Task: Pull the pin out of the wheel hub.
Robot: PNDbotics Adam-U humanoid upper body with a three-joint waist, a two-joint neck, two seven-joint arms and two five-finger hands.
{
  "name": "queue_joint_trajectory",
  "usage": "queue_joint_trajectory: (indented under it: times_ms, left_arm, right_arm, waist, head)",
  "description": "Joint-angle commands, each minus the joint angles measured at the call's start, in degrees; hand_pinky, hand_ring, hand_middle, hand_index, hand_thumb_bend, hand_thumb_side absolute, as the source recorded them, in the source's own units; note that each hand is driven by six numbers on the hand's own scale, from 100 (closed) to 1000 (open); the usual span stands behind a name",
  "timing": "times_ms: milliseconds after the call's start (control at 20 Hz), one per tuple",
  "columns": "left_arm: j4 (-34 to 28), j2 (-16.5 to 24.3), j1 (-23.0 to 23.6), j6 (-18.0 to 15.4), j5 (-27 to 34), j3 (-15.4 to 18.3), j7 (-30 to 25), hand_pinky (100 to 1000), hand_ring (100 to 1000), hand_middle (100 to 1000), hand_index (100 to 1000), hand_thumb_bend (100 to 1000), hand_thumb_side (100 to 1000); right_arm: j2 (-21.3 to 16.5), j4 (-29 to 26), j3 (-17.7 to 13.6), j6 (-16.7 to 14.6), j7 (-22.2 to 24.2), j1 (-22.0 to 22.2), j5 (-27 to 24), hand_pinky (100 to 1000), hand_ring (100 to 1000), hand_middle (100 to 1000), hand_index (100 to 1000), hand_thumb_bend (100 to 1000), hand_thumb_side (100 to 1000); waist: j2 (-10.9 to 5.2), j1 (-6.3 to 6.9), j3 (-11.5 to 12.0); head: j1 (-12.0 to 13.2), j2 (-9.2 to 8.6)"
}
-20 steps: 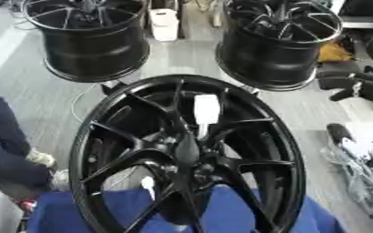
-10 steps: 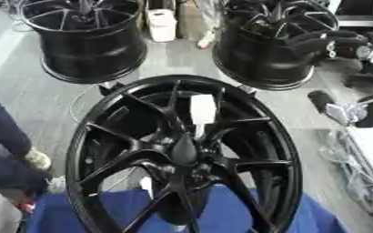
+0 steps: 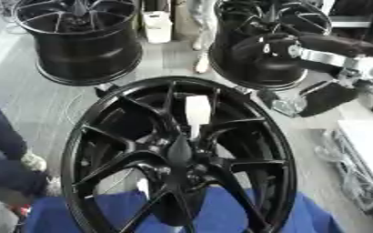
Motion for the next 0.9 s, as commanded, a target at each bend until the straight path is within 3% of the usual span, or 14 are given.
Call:
queue_joint_trajectory:
  times_ms: [50,300,550,900]
  left_arm:
    - [-0.7,0.7,-0.2,-0.1,0.2,0.0,0.1,646,543,502,693,368,557]
    - [-0.6,0.5,-0.2,-0.2,0.3,0.2,0.3,645,543,501,693,368,556]
    - [-0.6,0.4,-0.3,-0.2,0.4,0.3,0.3,645,543,501,693,367,556]
    - [-0.5,0.3,-0.3,-0.2,0.4,0.3,0.4,645,544,502,693,367,557]
  right_arm:
    - [2.8,4.4,0.9,-0.6,3.0,-4.4,3.1,842,942,960,968,100,329]
    - [7.4,10.9,2.3,-2.9,7.6,-9.8,6.8,848,945,956,973,100,390]
    - [9.7,12.3,3.9,-4.9,11.3,-10.0,9.9,850,946,952,975,100,525]
    - [11.7,14.2,4.6,-5.8,13.2,-9.8,11.8,849,944,947,973,100,585]
  waist:
    - [-1.17,0.29,-0.1]
    - [-1.1,0.65,-0.4]
    - [-1.15,0.83,-0.3]
    - [-1.13,0.89,-0.2]
  head:
    - [-0.3,-0.46]
    - [-0.3,-0.5]
    - [-0.5,-0.5]
    - [-0.6,-0.45]
